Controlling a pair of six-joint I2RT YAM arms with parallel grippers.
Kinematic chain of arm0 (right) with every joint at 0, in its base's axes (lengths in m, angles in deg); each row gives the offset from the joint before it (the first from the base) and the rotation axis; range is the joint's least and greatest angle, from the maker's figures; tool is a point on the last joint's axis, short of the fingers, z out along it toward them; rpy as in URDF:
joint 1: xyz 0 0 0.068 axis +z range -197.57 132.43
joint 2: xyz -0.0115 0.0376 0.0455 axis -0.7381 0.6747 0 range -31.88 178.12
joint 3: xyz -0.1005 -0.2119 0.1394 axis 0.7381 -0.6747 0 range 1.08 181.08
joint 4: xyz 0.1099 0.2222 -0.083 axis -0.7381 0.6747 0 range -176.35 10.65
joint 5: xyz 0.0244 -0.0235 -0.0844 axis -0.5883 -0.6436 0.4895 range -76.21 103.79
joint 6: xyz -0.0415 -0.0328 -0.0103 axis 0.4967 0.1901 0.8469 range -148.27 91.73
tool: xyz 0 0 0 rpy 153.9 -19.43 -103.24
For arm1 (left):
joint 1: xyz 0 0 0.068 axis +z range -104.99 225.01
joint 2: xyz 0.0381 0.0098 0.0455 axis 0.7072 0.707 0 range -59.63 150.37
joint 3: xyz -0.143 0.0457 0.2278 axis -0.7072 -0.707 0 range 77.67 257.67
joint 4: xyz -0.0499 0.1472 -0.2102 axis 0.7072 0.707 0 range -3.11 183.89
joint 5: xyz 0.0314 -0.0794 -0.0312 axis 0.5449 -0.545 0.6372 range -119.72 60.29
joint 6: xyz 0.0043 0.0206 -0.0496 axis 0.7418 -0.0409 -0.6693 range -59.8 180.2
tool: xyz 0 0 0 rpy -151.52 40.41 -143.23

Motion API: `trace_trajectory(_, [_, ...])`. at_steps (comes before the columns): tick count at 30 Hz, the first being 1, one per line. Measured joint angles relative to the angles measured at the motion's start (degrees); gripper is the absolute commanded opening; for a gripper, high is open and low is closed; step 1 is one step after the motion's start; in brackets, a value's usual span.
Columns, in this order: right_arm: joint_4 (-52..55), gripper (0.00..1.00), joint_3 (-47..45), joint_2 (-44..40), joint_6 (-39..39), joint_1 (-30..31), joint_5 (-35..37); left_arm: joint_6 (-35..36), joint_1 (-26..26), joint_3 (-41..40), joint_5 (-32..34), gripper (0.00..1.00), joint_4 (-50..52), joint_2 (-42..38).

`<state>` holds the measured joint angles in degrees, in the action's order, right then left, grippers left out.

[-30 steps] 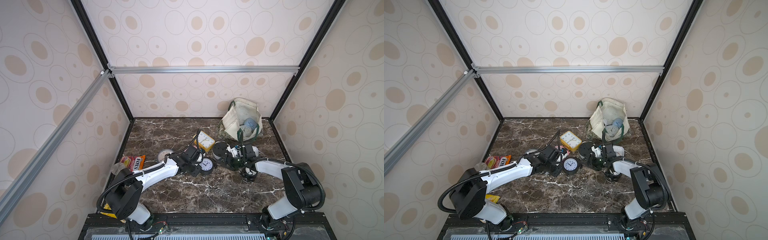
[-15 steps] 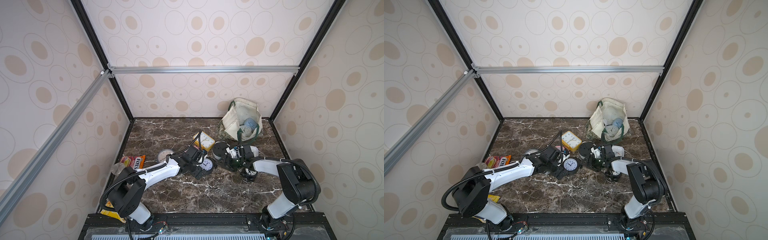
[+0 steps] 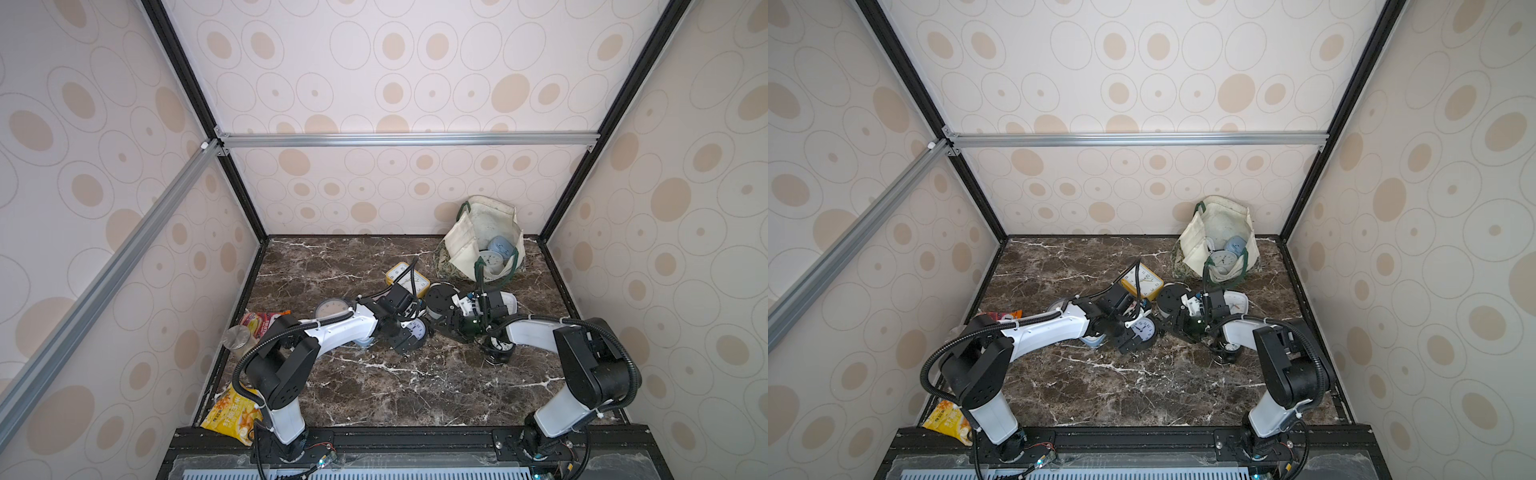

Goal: Put the alarm clock into the canvas bag
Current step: Pick up the alarm from the center of the board.

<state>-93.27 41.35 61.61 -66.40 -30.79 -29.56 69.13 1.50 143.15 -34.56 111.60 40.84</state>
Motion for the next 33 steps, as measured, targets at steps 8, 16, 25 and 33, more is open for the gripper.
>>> trace_trajectory(8, [0.0,0.66,0.0,-0.52,0.0,0.0,-0.2,0.26,-0.02,1.75,-0.61,0.98,1.22,3.63])
trace_trajectory(16, [-0.02,0.65,0.0,-0.52,0.0,0.0,-0.2,-0.07,0.0,1.79,-0.15,0.98,1.2,6.05])
trace_trajectory(25, [-0.04,0.65,0.0,-0.76,0.0,0.0,-0.2,-0.2,0.0,2.34,-0.07,0.92,0.35,6.34])
trace_trajectory(33, [-0.04,0.65,-0.02,-0.85,0.0,-0.04,-0.17,-0.63,0.0,4.24,0.13,0.81,1.92,7.63])
